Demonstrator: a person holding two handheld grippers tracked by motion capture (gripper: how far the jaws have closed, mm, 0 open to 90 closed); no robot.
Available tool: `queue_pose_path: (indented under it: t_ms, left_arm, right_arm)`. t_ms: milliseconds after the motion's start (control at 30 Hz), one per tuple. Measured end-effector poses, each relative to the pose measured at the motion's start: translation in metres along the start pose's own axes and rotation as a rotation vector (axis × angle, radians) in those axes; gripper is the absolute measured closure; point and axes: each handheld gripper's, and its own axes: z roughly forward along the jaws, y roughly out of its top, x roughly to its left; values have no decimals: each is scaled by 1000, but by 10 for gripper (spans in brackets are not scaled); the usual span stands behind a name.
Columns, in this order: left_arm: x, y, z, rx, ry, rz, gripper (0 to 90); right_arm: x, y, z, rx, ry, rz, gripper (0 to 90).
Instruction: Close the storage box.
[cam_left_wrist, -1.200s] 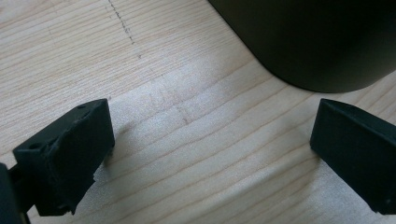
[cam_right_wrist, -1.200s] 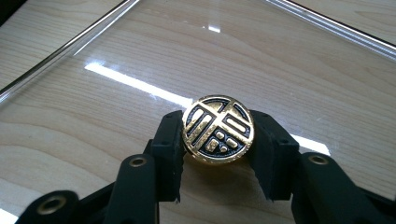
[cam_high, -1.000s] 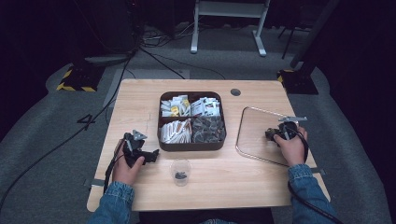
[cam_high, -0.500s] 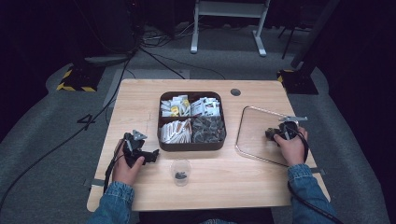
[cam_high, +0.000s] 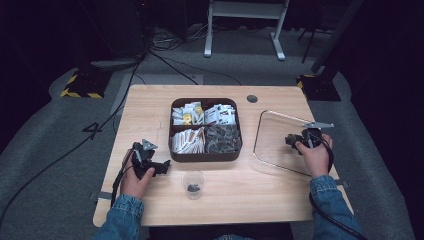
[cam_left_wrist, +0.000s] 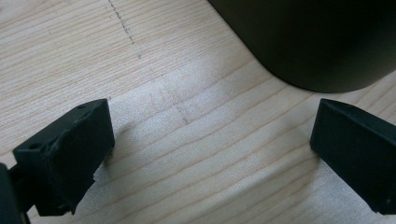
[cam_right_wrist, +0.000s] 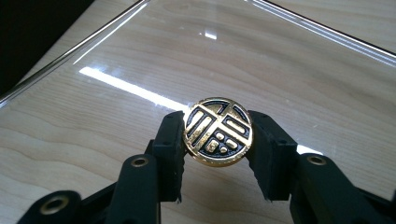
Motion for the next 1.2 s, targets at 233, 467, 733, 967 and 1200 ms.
queue_pose_path:
  t_ms: [233, 467, 733, 967, 1200]
  left_arm:
    - [1, 1, 1, -3, -4, 8, 1]
    - [1, 1, 1, -3, -4, 9, 1]
    - [1, 1, 1, -3, -4, 9, 1]
    - [0, 1, 1, -2, -1, 3, 1]
    - [0, 1, 1, 1, -2, 1, 2]
  right_arm:
    - [4, 5, -11, -27, 14, -9, 585]
    - [8, 10, -20, -44, 16, -19, 585]
    - [15, 18, -29, -72, 33, -34, 585]
    - [22, 30, -36, -91, 61, -43, 585]
    - [32, 47, -35, -98, 77, -67, 585]
